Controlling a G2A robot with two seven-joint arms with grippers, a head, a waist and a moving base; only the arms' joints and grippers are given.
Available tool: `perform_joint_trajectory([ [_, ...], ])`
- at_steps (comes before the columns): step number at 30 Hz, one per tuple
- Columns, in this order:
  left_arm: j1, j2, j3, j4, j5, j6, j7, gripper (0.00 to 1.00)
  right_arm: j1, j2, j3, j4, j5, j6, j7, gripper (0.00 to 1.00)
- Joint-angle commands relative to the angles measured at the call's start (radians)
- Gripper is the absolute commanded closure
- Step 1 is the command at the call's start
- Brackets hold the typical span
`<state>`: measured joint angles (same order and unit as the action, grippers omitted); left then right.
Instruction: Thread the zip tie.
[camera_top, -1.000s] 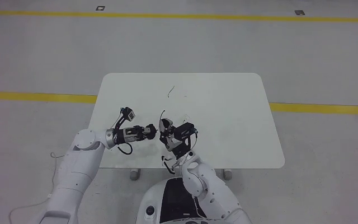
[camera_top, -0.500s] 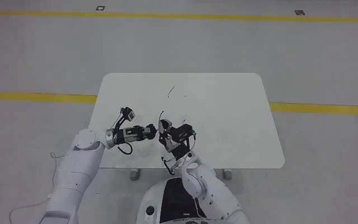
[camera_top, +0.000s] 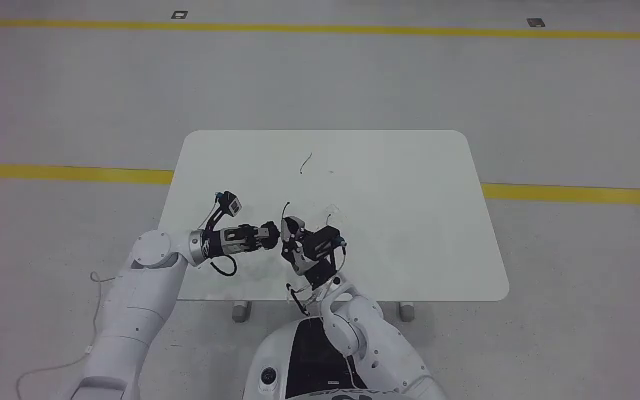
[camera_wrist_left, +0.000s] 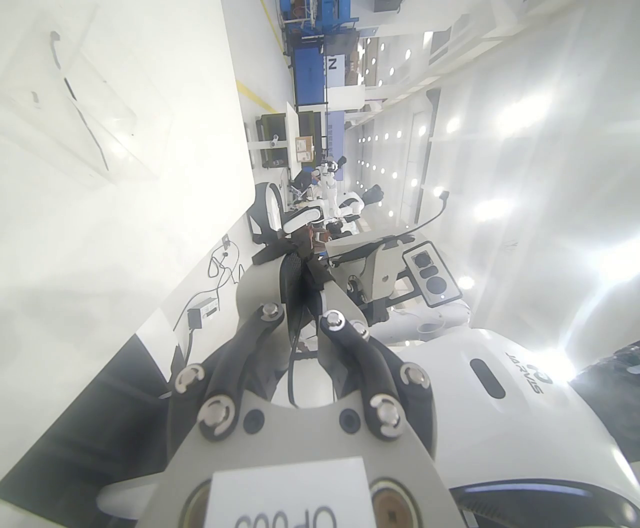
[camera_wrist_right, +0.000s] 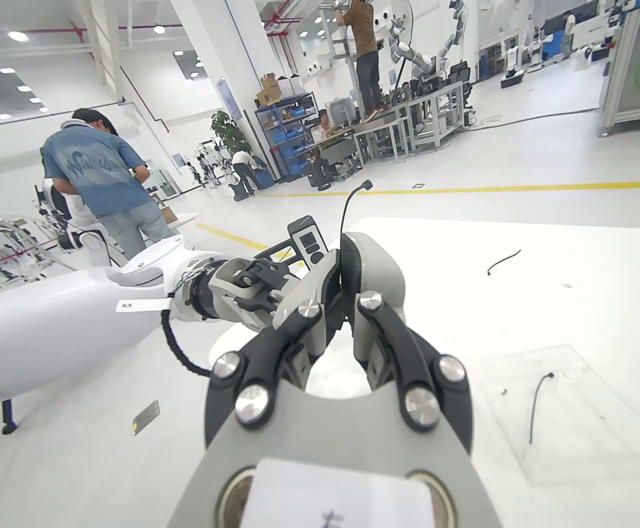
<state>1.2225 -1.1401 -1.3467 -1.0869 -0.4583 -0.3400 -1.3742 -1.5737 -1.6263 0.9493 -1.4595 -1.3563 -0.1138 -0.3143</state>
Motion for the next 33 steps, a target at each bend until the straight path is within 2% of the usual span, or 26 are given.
perform_joint_trajectory([
  [1,0.0,0.0,0.0,0.0,0.0,0.0,0.0,1.0,0.0,0.002,-0.002,-0.003,-0.003,0.003,0.001,1.0],
  [33,0.0,0.0,0.0,0.0,0.0,0.0,0.0,1.0,0.029,0.022,-0.04,0.026,0.001,0.05,-0.033,1.0],
])
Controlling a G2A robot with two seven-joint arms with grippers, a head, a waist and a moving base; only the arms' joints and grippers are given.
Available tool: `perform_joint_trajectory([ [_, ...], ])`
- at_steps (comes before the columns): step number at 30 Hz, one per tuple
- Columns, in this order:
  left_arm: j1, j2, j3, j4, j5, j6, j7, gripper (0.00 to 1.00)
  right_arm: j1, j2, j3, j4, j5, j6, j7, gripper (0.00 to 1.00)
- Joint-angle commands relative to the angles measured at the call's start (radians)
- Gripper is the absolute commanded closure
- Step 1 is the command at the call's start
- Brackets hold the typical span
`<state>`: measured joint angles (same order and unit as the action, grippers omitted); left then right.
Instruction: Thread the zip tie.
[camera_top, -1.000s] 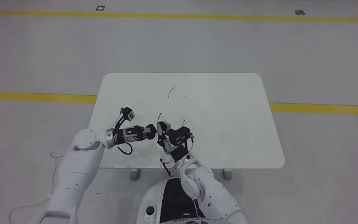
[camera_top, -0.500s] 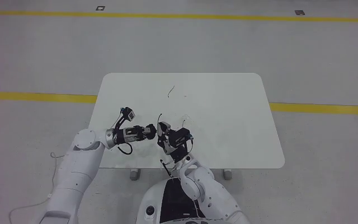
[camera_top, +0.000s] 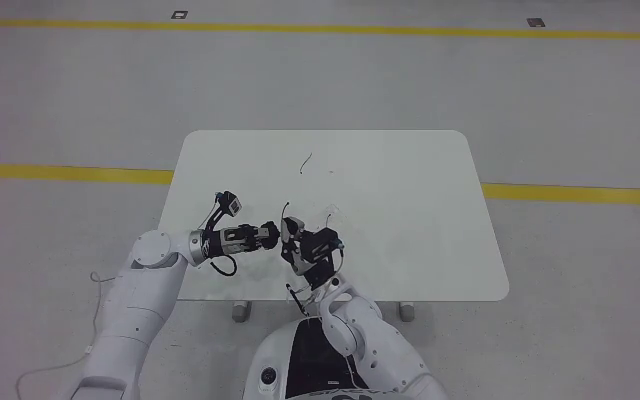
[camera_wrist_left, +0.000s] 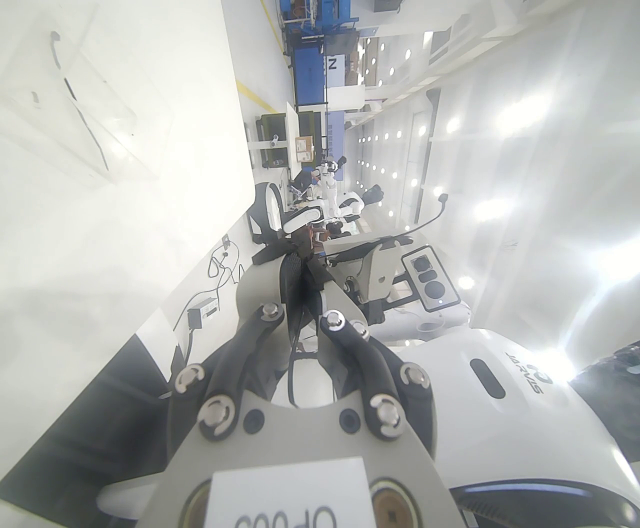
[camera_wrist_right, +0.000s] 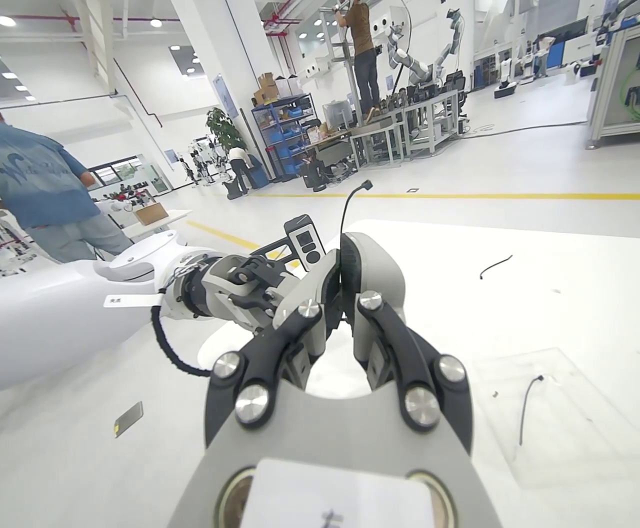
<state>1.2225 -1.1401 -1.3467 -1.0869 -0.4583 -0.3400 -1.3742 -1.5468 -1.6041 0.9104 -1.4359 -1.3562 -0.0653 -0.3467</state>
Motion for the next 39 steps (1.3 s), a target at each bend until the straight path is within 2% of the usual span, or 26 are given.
perform_joint_trajectory([
  [1,0.0,0.0,0.0,0.0,0.0,0.0,0.0,1.0,0.004,0.001,-0.002,0.004,0.003,0.002,0.0,1.0],
  [39,0.0,0.0,0.0,0.0,0.0,0.0,0.0,1.0,0.021,0.017,-0.03,0.013,0.031,0.025,-0.009,1.0],
])
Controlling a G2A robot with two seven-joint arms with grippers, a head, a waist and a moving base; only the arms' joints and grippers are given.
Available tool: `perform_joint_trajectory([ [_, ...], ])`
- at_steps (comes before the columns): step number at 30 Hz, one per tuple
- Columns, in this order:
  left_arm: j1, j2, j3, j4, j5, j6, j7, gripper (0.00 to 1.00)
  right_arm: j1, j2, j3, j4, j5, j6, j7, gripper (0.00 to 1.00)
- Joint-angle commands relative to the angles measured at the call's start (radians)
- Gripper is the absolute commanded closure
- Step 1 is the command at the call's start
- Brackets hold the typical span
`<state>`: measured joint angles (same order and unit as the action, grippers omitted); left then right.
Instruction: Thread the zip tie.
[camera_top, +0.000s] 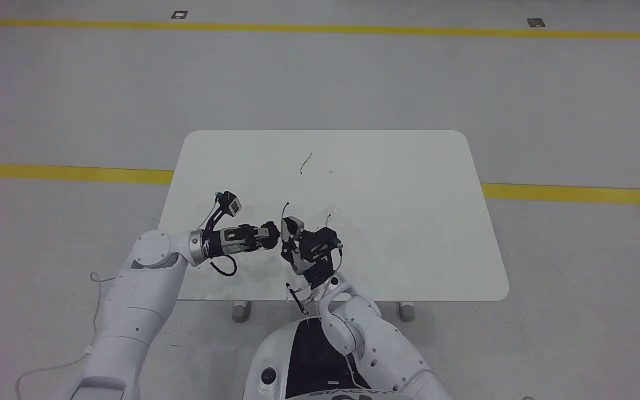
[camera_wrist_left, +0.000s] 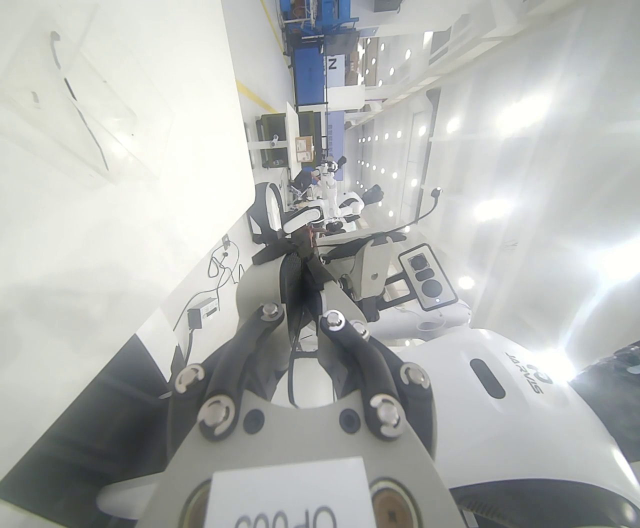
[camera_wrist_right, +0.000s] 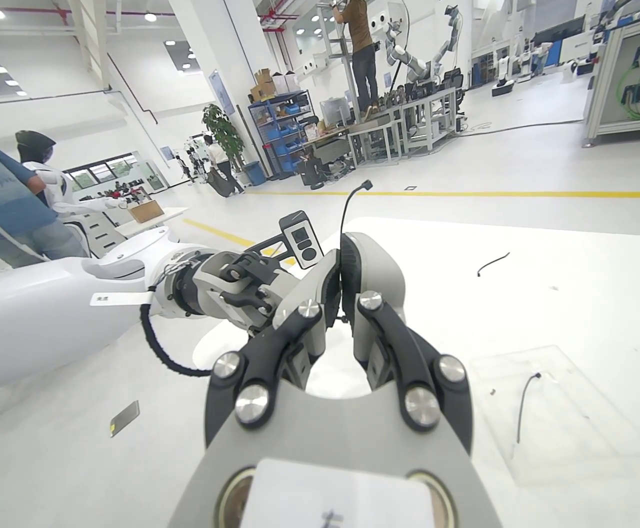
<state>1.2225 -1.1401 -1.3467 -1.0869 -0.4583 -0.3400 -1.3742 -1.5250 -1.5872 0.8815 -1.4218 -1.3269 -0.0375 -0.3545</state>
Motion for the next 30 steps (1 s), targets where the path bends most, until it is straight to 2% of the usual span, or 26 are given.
perform_joint_trajectory([
  [1,0.0,0.0,0.0,0.0,0.0,0.0,0.0,1.0,-0.001,0.001,-0.001,-0.003,0.002,-0.004,-0.003,1.0],
  [20,0.0,0.0,0.0,0.0,0.0,0.0,0.0,1.0,0.001,0.011,-0.008,-0.007,0.013,-0.003,0.009,1.0],
  [30,0.0,0.0,0.0,0.0,0.0,0.0,0.0,1.0,0.007,0.012,-0.014,0.0,0.008,0.027,0.005,1.0],
])
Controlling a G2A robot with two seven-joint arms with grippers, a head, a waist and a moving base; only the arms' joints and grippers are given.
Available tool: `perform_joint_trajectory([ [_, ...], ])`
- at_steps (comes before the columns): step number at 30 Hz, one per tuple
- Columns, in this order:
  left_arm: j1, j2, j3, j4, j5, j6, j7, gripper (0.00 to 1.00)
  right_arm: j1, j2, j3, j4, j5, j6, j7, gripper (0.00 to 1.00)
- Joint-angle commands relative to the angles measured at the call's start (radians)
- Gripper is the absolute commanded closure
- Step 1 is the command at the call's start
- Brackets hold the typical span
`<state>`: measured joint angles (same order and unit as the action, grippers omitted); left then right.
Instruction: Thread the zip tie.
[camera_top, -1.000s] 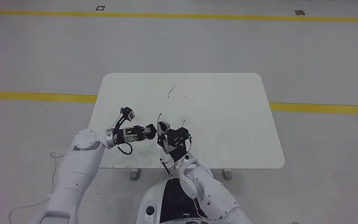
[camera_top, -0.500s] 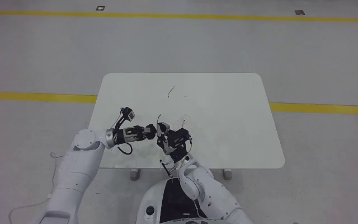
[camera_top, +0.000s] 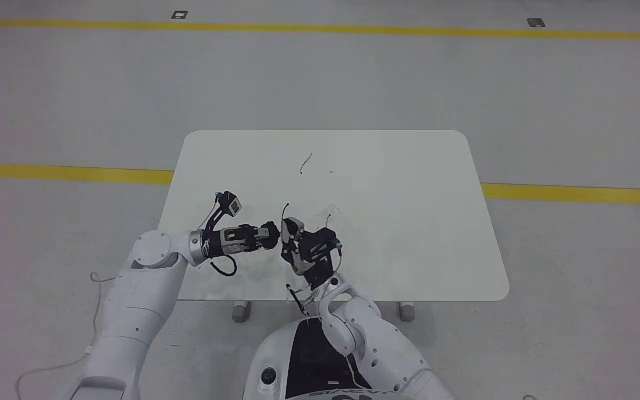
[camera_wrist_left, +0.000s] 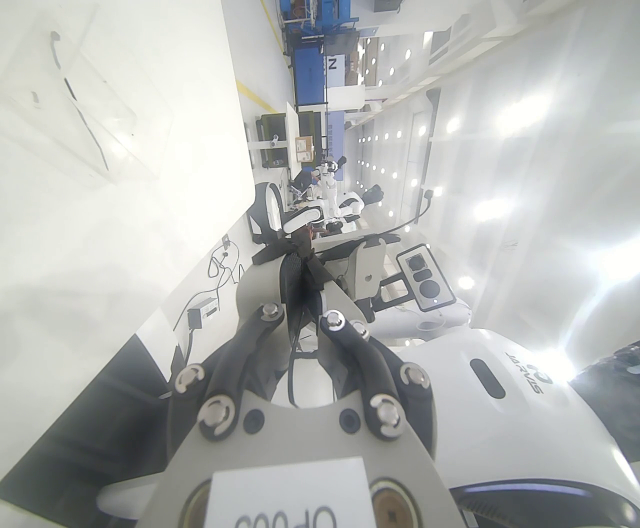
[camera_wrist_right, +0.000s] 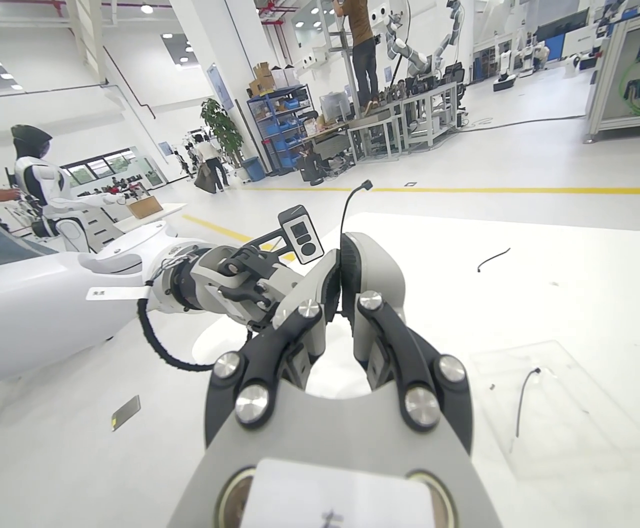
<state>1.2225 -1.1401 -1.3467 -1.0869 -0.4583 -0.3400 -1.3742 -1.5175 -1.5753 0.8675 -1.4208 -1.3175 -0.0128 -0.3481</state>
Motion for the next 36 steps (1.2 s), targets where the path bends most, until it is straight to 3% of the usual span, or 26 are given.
perform_joint_trajectory([
  [1,0.0,0.0,0.0,0.0,0.0,0.0,0.0,1.0,-0.002,0.001,0.0,-0.002,-0.002,0.004,-0.003,1.0],
  [36,0.0,0.0,0.0,0.0,0.0,0.0,0.0,1.0,0.005,0.011,-0.017,0.003,0.01,0.008,0.019,1.0],
])
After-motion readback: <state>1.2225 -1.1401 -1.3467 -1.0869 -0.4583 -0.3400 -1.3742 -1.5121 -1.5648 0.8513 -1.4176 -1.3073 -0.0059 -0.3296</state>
